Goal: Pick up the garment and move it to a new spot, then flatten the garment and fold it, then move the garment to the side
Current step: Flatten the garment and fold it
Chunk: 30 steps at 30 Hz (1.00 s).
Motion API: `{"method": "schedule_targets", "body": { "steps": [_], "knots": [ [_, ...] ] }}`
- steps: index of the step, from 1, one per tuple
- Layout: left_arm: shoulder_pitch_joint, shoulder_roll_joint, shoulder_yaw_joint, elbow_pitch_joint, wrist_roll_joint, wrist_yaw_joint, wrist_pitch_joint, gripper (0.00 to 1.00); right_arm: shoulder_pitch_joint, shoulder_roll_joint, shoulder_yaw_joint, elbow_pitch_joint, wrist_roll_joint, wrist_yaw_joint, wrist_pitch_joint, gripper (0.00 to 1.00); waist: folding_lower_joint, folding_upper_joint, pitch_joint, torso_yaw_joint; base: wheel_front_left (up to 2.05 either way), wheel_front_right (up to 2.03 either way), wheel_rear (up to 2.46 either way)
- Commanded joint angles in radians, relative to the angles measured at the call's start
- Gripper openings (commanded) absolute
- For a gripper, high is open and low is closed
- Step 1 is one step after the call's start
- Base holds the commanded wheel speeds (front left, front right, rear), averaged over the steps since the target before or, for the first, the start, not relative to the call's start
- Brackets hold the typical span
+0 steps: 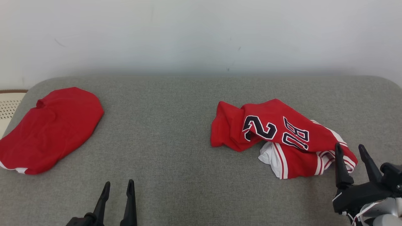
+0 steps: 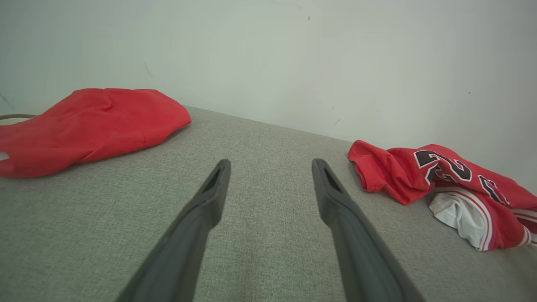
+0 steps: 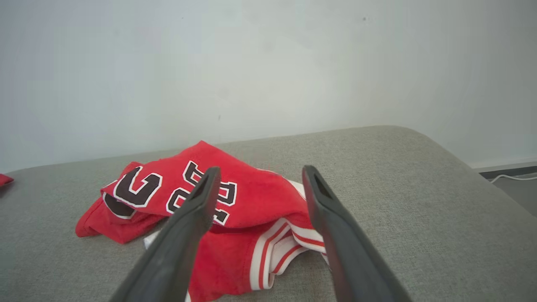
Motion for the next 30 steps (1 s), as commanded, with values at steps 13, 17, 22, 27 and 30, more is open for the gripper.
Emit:
{"method": "schedule_targets", "body": {
  "steps": [13, 17, 22, 27, 30],
  "knots": [
    [-0.047, 0.003, 0.016, 0.010, 0.014, -0.013, -0.004, 1.00, 0.113, 0.120, -0.003, -0.058, -0.075, 0.000, -0.124, 1.00, 0.0000, 0.0000, 0.019, -0.038, 0.00, 0.00, 0.00],
    [-0.095, 0.016, 0.012, 0.040, 0.003, -0.040, -0.001, 1.00, 0.107, 0.138, 0.011, -0.054, -0.079, 0.000, -0.125, 1.00, 0.0000, 0.0000, 0.035, -0.069, 0.00, 0.00, 0.00],
    [-0.180, 0.052, -0.006, 0.084, 0.004, -0.080, 0.050, 1.00, 0.075, 0.162, 0.040, -0.037, -0.079, 0.000, -0.136, 1.00, 0.0000, 0.0000, 0.064, -0.140, 0.00, 0.00, 0.00],
    [-0.258, 0.077, -0.015, 0.139, 0.004, -0.103, 0.093, 1.00, 0.057, 0.179, 0.066, -0.011, -0.067, 0.000, -0.157, 1.00, 0.0000, 0.0000, 0.097, -0.229, 0.00, 0.00, 0.00],
    [-0.300, 0.084, -0.023, 0.175, 0.000, -0.113, 0.108, 1.00, 0.046, 0.185, 0.073, 0.006, -0.065, 0.000, -0.167, 1.00, 0.0000, 0.0000, 0.114, -0.276, 0.00, 0.00, 0.00]
  ]
}}
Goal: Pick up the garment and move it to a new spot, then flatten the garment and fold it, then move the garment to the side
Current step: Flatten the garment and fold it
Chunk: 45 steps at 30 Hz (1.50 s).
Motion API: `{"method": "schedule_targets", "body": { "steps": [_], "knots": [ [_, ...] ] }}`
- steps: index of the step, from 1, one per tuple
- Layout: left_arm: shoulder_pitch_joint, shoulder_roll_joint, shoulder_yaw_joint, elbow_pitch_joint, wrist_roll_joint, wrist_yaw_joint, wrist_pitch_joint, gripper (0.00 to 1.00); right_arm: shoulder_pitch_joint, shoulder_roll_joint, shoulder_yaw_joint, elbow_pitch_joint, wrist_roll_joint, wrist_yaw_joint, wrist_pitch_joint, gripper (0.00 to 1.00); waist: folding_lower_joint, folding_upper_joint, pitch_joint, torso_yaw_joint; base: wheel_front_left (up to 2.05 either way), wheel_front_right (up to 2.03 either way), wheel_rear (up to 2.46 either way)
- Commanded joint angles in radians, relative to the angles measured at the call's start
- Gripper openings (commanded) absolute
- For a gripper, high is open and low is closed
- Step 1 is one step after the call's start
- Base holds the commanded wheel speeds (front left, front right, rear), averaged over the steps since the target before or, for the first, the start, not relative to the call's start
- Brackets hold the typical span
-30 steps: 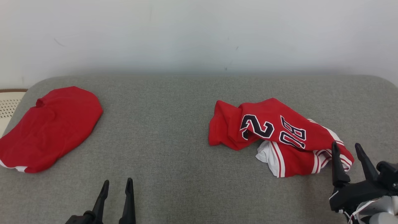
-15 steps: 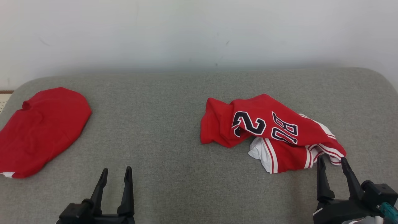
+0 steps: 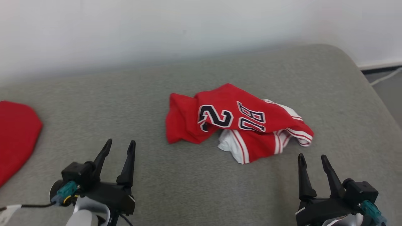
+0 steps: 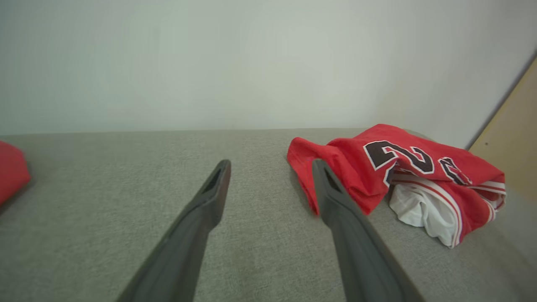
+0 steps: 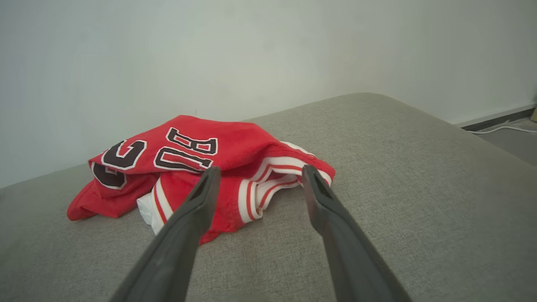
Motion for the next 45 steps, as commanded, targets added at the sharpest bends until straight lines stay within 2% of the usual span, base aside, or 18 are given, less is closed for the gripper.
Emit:
{"method": "schedule_targets", "body": {
  "steps": [1, 8, 18, 29, 36, 37, 38, 39, 45],
  "knots": [
    [-0.021, 0.011, -0.003, 0.018, -0.007, -0.007, 0.005, 1.00, -0.015, 0.004, 0.003, 0.008, 0.006, 0.000, -0.008, 1.00, 0.0000, 0.0000, 0.045, -0.085, 0.00, 0.00, 0.00],
    [-0.089, 0.020, -0.021, 0.109, -0.009, -0.021, 0.019, 1.00, -0.039, 0.010, 0.021, 0.031, 0.014, 0.000, -0.025, 1.00, 0.0000, 0.0000, 0.073, -0.182, 0.00, 0.00, 0.00],
    [-0.147, 0.046, -0.041, 0.244, -0.005, -0.039, 0.031, 1.00, -0.042, 0.011, 0.038, 0.054, 0.042, 0.000, -0.037, 1.00, 0.0000, 0.0000, 0.092, -0.258, 0.00, 0.00, 0.00],
    [-0.203, 0.076, -0.054, 0.390, 0.010, -0.030, 0.017, 1.00, -0.053, 0.011, 0.047, 0.074, 0.065, 0.000, -0.041, 1.00, 0.0000, 0.0000, 0.102, -0.291, 0.00, 0.00, 0.00],
    [-0.225, 0.061, -0.073, 0.448, 0.001, -0.039, 0.009, 1.00, -0.055, 0.011, 0.049, 0.074, 0.070, 0.000, -0.041, 1.00, 0.0000, 0.0000, 0.100, -0.285, 0.00, 0.00, 0.00],
    [-0.229, 0.057, -0.079, 0.455, -0.003, -0.043, 0.014, 0.80, -0.056, 0.011, 0.050, 0.075, 0.070, 0.000, -0.041, 1.00, 0.0000, 0.0000, 0.100, -0.284, 0.00, 0.00, 0.00],
    [-0.234, 0.055, -0.086, 0.459, -0.003, -0.047, 0.008, 0.18, -0.056, 0.011, 0.051, 0.075, 0.072, 0.000, -0.041, 1.00, 0.0000, 0.0000, 0.100, -0.283, 0.00, 0.00, 0.00],
    [-0.241, 0.056, -0.094, 0.463, 0.003, -0.051, -0.002, 0.00, -0.056, 0.011, 0.052, 0.075, 0.073, 0.000, -0.041, 1.00, 0.0000, 0.0000, 0.101, -0.281, 0.00, 0.00, 0.00],
    [-0.271, 0.049, -0.109, 0.485, 0.010, -0.053, -0.044, 0.00, -0.045, 0.011, 0.050, 0.077, 0.073, 0.000, -0.041, 1.00, 0.0000, 0.0000, 0.095, -0.266, 0.00, 0.00, 0.00]
  ]
}}
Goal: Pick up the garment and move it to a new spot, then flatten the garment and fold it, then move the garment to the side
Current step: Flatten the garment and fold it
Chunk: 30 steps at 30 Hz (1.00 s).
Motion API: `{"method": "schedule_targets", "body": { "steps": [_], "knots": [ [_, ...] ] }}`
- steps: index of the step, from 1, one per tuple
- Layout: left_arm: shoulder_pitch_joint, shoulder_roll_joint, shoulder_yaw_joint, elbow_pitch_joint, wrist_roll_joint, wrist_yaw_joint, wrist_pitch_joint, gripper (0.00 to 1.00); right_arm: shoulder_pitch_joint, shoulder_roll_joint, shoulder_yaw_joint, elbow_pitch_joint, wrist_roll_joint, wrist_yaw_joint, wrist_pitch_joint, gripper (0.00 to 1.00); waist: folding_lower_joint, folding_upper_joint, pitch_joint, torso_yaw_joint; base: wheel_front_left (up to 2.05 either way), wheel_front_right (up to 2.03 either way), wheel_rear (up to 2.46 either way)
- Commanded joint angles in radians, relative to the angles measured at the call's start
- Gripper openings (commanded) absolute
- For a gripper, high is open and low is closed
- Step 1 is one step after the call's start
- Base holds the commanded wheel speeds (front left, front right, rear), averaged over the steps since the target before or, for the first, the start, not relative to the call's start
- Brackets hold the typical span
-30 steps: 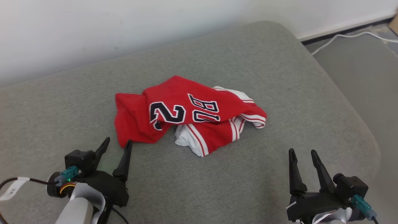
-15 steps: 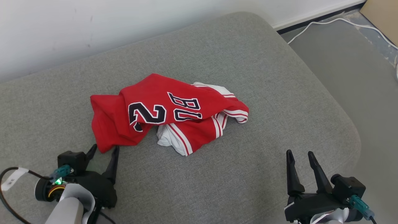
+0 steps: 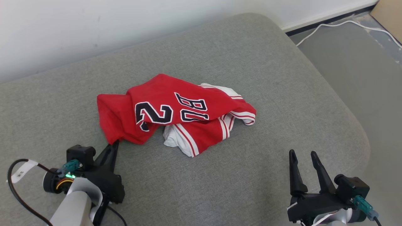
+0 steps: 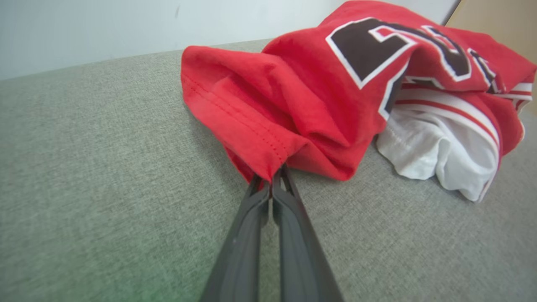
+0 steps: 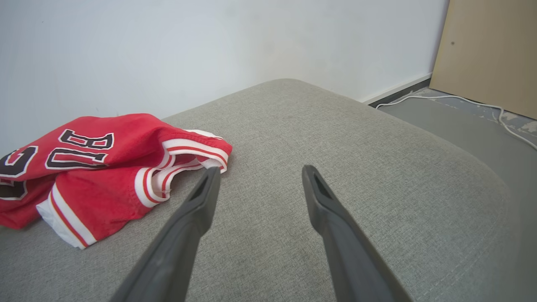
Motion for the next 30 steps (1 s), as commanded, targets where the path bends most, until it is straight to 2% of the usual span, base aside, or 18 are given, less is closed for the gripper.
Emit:
{"method": "schedule_targets", "body": {
  "steps": [1, 9, 12, 16, 20, 30],
  "knots": [
    [-0.008, -0.005, -0.002, 0.003, 0.000, -0.003, -0.017, 0.00, 0.017, 0.001, -0.006, -0.001, 0.007, 0.000, -0.005, 1.00, -0.0001, -0.0001, -0.007, 0.015, 0.00, 0.00, 0.00],
    [0.036, -0.010, -0.011, -0.052, -0.005, 0.010, -0.046, 0.00, 0.035, 0.001, -0.026, 0.006, -0.007, 0.000, -0.005, 1.00, -0.0001, -0.0001, -0.037, 0.099, 0.00, 0.00, 0.00],
    [0.065, -0.011, -0.014, -0.108, -0.008, 0.020, -0.048, 0.00, 0.042, 0.001, -0.033, 0.010, -0.011, 0.000, -0.005, 1.00, -0.0001, -0.0001, -0.058, 0.150, 0.00, 0.00, 0.00],
    [0.122, -0.004, -0.013, -0.205, -0.015, 0.038, -0.032, 0.00, 0.047, 0.001, -0.044, 0.014, -0.018, 0.000, -0.005, 1.00, -0.0001, -0.0001, -0.083, 0.226, 0.00, 0.00, 0.00],
    [0.205, 0.016, -0.008, -0.351, -0.022, 0.073, 0.014, 0.00, 0.059, 0.001, -0.044, 0.018, -0.021, 0.000, -0.005, 1.00, -0.0001, -0.0001, -0.097, 0.311, 0.00, 0.00, 0.00],
    [0.401, 0.060, 0.016, -0.617, -0.034, 0.146, 0.102, 0.00, 0.068, 0.001, -0.058, 0.028, -0.031, 0.000, -0.005, 1.00, -0.0001, -0.0001, -0.117, 0.439, 0.00, 0.00, 0.00]
  ]
}}
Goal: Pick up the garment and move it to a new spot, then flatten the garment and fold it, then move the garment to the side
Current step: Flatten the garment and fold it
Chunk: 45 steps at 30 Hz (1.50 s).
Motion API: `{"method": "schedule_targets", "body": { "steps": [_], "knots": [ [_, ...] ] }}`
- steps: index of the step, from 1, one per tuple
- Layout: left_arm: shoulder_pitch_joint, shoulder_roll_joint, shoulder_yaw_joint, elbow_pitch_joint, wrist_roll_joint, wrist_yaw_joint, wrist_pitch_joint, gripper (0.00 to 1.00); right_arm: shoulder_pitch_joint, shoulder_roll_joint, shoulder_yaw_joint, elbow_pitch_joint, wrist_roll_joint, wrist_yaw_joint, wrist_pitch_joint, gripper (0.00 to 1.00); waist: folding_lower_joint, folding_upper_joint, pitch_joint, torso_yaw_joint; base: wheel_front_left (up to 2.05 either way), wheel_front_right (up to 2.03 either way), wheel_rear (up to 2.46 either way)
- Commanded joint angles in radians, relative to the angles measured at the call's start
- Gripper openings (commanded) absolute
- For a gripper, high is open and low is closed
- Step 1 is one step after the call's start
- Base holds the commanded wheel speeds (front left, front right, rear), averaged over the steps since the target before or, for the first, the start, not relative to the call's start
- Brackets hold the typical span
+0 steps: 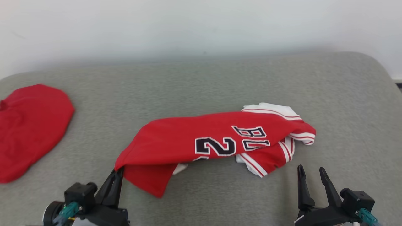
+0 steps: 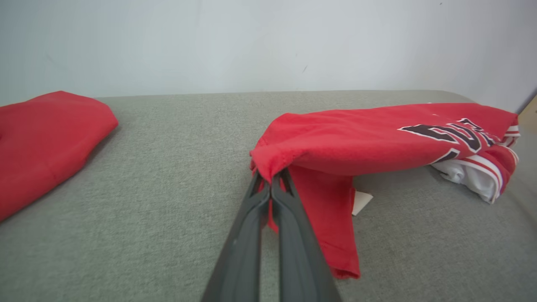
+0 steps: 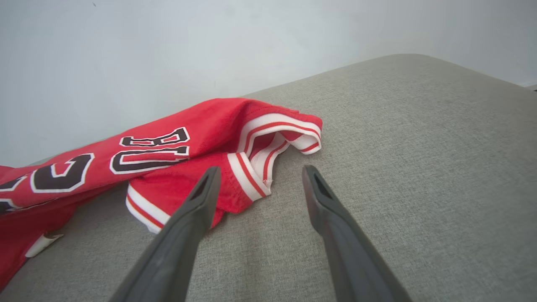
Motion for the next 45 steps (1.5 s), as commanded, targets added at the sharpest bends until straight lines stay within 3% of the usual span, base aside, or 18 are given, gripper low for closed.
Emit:
{"method": "schedule_targets", "body": {
  "steps": [1, 9, 17, 18, 19, 32, 45],
  "knots": [
    [0.028, 0.012, 0.006, -0.019, 0.000, 0.007, 0.007, 0.00, 0.010, 0.000, 0.000, 0.002, -0.003, 0.000, -0.005, 1.00, 0.0001, 0.0000, -0.022, 0.061, 0.00, 0.00, 0.00],
    [0.151, 0.027, 0.020, -0.127, -0.014, 0.056, 0.047, 0.00, 0.009, 0.000, 0.002, 0.002, -0.010, 0.000, -0.002, 1.00, 0.0001, 0.0000, -0.026, 0.085, 0.00, 0.00, 0.00],
    [0.178, 0.024, 0.025, -0.086, -0.030, 0.055, 0.005, 0.00, 0.019, 0.000, -0.006, -0.001, -0.021, 0.000, 0.013, 1.00, 0.0001, 0.0000, -0.030, 0.079, 0.00, 0.00, 0.00],
    [0.176, 0.021, 0.024, -0.077, -0.029, 0.056, -0.003, 0.31, 0.021, 0.000, -0.007, -0.002, -0.021, 0.000, 0.016, 1.00, 0.0001, 0.0000, -0.032, 0.078, 0.00, 0.00, 0.00],
    [0.173, 0.014, 0.024, -0.072, -0.030, 0.058, -0.015, 1.00, 0.023, -0.001, -0.009, -0.003, -0.021, 0.000, 0.018, 1.00, 0.0001, 0.0000, -0.033, 0.078, 0.00, 0.00, 0.00],
    [0.209, -0.038, 0.015, 0.005, -0.064, 0.065, -0.092, 1.00, 0.044, -0.003, -0.024, -0.021, -0.021, 0.000, 0.032, 1.00, 0.0001, 0.0000, -0.045, 0.094, 0.00, 0.00, 0.00],
    [0.194, -0.108, -0.050, 0.126, -0.083, 0.034, -0.133, 1.00, 0.029, -0.005, -0.014, -0.037, -0.022, 0.000, 0.050, 1.00, 0.0001, 0.0000, -0.029, 0.058, 0.00, 0.00, 0.00]
  ]
}}
